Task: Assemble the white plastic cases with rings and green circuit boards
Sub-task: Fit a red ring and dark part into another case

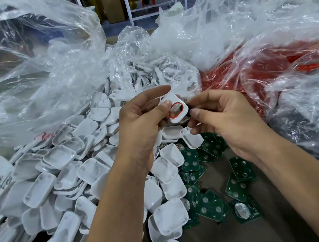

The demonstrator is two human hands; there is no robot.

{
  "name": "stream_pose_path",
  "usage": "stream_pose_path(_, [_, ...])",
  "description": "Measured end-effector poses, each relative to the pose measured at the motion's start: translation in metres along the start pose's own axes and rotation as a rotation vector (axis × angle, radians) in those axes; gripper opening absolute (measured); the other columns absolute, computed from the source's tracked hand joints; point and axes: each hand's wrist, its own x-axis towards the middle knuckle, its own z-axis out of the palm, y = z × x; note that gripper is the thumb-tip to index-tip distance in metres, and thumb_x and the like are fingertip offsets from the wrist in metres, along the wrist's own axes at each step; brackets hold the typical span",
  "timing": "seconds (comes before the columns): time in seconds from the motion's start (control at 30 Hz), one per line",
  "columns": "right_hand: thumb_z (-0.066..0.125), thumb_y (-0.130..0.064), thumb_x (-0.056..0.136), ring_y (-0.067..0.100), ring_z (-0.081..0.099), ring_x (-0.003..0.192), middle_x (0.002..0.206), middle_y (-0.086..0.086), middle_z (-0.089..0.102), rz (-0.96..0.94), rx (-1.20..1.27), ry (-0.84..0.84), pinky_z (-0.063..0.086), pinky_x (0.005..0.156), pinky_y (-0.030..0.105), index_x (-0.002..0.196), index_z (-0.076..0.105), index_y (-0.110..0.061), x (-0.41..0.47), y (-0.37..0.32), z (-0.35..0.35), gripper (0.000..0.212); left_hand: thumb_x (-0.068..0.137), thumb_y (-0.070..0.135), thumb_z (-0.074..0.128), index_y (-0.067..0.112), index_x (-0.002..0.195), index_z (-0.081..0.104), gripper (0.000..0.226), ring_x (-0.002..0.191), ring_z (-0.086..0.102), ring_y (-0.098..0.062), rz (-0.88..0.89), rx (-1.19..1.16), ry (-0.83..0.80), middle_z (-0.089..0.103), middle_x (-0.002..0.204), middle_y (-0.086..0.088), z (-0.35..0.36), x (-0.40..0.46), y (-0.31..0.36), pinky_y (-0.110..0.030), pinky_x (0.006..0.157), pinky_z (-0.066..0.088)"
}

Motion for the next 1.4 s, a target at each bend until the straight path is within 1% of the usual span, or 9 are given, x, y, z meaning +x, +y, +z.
stream_pose_path(0.13, [0.063,0.007,0.097,0.020,0.075,0.079,0.093,0.012,0.080,0.038,-0.033,-0.059,0.061,0.066,0.026,0.102,0.080,-0.008,-0.001,-0.002,-0.002,0.022,0.093,-0.002,0.069,0.012,0.105,0.073,0.018,0.083,0.077,-0.027,0.039,0.148,0.014,0.080,0.092,-0.011,0.000,0.001,-0.003,-0.041,0.078,0.063])
stream_pose_path(0.27, [0.061,0.007,0.099,0.020,0.075,0.080,0.096,0.014,0.080,0.065,0.033,-0.081,0.061,0.072,0.025,0.105,0.078,-0.005,-0.002,-0.001,-0.001,0.022,0.091,-0.002,0.072,0.014,0.098,0.075,0.017,0.071,0.075,-0.016,0.050,0.167,0.024,0.080,0.087,-0.009,-0.001,0.000,-0.003,-0.021,0.060,0.054])
stream_pose_path(0.37, [0.064,0.006,0.097,0.022,0.074,0.081,0.095,0.012,0.079,0.044,0.040,-0.064,0.060,0.073,0.028,0.110,0.074,-0.008,-0.001,-0.002,-0.001,0.022,0.090,-0.003,0.073,0.011,0.101,0.076,0.017,0.076,0.077,-0.022,0.051,0.147,0.007,0.080,0.089,-0.011,0.000,0.000,-0.004,-0.024,0.064,0.057])
stream_pose_path(0.5, [0.059,0.007,0.100,0.026,0.073,0.087,0.097,0.011,0.079,0.025,-0.018,-0.089,0.057,0.080,0.038,0.115,0.068,-0.009,-0.001,-0.003,-0.001,0.024,0.089,-0.001,0.075,0.009,0.101,0.077,0.016,0.077,0.077,-0.018,0.048,0.183,0.024,0.080,0.088,-0.007,0.002,0.000,-0.005,-0.023,0.065,0.058])
stream_pose_path(0.6, [0.059,0.001,0.102,0.023,0.074,0.090,0.100,0.011,0.079,0.032,0.012,-0.114,0.059,0.076,0.031,0.115,0.068,-0.010,-0.003,-0.004,0.001,0.019,0.089,0.000,0.076,0.012,0.098,0.077,0.015,0.081,0.078,-0.022,0.071,0.240,0.033,0.080,0.084,-0.005,0.003,0.000,-0.008,-0.029,0.072,0.062])
stream_pose_path(0.77, [0.080,-0.004,0.087,0.029,0.076,0.090,0.098,0.016,0.078,0.009,-0.048,-0.037,0.059,0.077,0.031,0.115,0.069,-0.015,-0.004,-0.003,0.003,0.032,0.089,0.005,0.078,0.017,0.096,0.077,0.014,0.070,0.075,-0.014,0.073,0.297,0.032,0.079,0.081,-0.002,0.006,-0.001,-0.010,-0.021,0.062,0.057])
stream_pose_path(0.9, [0.084,-0.004,0.082,0.026,0.076,0.084,0.092,0.013,0.078,0.037,-0.045,0.016,0.059,0.074,0.032,0.114,0.070,-0.014,-0.003,-0.003,0.002,0.036,0.089,0.010,0.079,0.019,0.099,0.076,0.014,0.060,0.069,-0.008,0.058,0.307,0.065,0.078,0.079,-0.003,0.007,0.000,-0.012,-0.015,0.054,0.049])
stream_pose_path(1.13, [0.089,-0.010,0.069,0.028,0.073,0.082,0.102,0.024,0.076,0.067,0.050,0.116,0.058,0.064,0.027,0.106,0.073,-0.010,-0.002,-0.008,-0.001,0.039,0.089,0.011,0.080,0.008,0.101,0.073,0.014,0.069,0.071,-0.016,-0.033,0.216,0.017,0.079,0.085,-0.008,0.006,0.001,-0.011,-0.023,0.064,0.055])
stream_pose_path(1.4, [0.090,-0.021,0.056,0.016,0.074,0.079,0.088,0.008,0.077,0.074,-0.004,0.083,0.055,0.064,0.019,0.101,0.074,-0.011,-0.003,-0.012,-0.001,0.049,0.089,0.007,0.077,0.003,0.095,0.072,0.009,0.057,0.061,-0.009,-0.073,0.184,0.025,0.074,0.075,-0.002,0.009,-0.001,-0.010,-0.019,0.054,0.048])
